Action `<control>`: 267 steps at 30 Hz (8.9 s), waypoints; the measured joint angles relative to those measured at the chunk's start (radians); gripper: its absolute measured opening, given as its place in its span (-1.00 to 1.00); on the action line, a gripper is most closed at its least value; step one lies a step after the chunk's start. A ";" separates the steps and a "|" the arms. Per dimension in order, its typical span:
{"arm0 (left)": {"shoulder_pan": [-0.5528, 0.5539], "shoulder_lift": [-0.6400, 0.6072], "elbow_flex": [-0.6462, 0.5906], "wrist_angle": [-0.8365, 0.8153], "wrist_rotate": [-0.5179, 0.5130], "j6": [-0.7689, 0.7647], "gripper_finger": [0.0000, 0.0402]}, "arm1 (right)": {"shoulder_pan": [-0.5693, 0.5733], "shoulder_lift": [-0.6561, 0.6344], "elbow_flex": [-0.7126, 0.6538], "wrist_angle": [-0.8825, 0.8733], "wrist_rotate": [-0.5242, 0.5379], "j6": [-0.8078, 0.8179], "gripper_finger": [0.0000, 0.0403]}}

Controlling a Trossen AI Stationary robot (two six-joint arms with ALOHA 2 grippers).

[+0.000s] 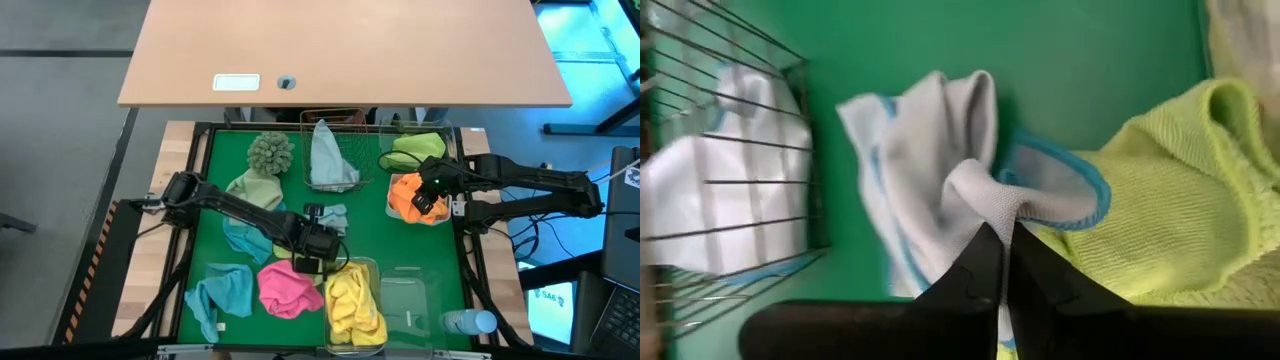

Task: Sort microfiber towel by color & place in baskets
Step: Put the blue microfiber towel into the wire basket, then put the green microfiber towel into the top transparent bin

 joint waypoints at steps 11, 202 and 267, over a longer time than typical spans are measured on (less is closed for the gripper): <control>0.037 -0.001 0.311 -0.179 -0.028 0.108 -1.00 | 0.000 0.000 0.000 0.000 0.000 0.000 -0.26; 0.152 -0.543 -0.268 0.656 -0.045 -0.216 -1.00 | 0.001 0.209 0.000 1.326 -0.389 -0.398 -0.26; 0.186 -0.460 -0.268 0.847 0.109 -0.211 -0.87 | -0.090 0.078 0.000 1.232 -0.361 -0.383 -0.95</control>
